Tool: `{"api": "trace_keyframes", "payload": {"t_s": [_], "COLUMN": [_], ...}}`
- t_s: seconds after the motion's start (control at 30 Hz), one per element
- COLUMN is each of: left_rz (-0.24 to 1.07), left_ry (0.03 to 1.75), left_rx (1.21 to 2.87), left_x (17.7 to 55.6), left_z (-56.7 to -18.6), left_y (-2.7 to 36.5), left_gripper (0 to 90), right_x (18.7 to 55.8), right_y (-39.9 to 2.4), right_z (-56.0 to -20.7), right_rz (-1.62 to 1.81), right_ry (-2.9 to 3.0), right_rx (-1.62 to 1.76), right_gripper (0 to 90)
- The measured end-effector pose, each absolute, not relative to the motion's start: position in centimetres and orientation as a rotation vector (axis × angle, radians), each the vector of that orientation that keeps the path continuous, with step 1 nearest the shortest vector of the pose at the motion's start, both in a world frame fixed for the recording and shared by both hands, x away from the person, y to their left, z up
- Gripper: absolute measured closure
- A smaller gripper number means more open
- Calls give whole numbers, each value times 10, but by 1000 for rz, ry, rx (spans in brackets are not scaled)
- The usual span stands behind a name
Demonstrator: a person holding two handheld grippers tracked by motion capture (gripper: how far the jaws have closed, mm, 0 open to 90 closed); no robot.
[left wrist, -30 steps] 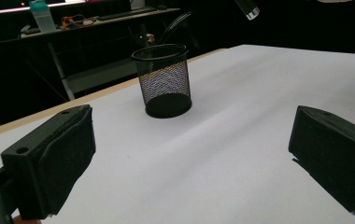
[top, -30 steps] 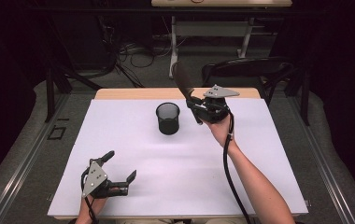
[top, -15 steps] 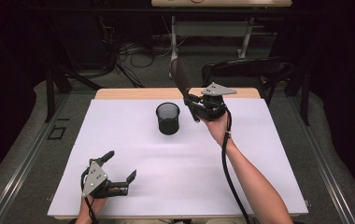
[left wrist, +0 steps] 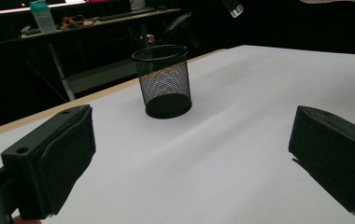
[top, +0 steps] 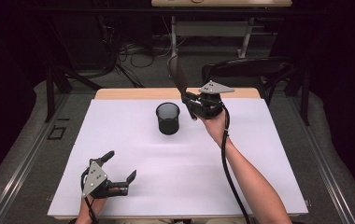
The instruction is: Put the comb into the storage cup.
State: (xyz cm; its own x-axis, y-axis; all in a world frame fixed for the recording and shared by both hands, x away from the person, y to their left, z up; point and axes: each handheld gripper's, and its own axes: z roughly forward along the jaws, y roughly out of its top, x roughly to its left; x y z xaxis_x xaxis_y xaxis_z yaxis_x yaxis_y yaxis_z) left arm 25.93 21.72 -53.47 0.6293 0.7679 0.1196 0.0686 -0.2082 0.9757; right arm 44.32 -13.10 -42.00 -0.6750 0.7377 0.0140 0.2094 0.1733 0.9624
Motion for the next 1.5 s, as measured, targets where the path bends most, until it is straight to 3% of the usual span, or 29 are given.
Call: {"api": "trace_keyframes", "payload": {"t_s": [1.5], "left_rz": [741], "left_ry": [701], "left_rx": [1674], "left_x": [259], "left_z": [-535], "left_y": [217], "left_gripper": [6], "right_x": [458], "right_y": [-111], "right_z": [-429], "right_rz": [1613], "right_ry": [1918], "right_rx": [844], "right_gripper": [728]}}
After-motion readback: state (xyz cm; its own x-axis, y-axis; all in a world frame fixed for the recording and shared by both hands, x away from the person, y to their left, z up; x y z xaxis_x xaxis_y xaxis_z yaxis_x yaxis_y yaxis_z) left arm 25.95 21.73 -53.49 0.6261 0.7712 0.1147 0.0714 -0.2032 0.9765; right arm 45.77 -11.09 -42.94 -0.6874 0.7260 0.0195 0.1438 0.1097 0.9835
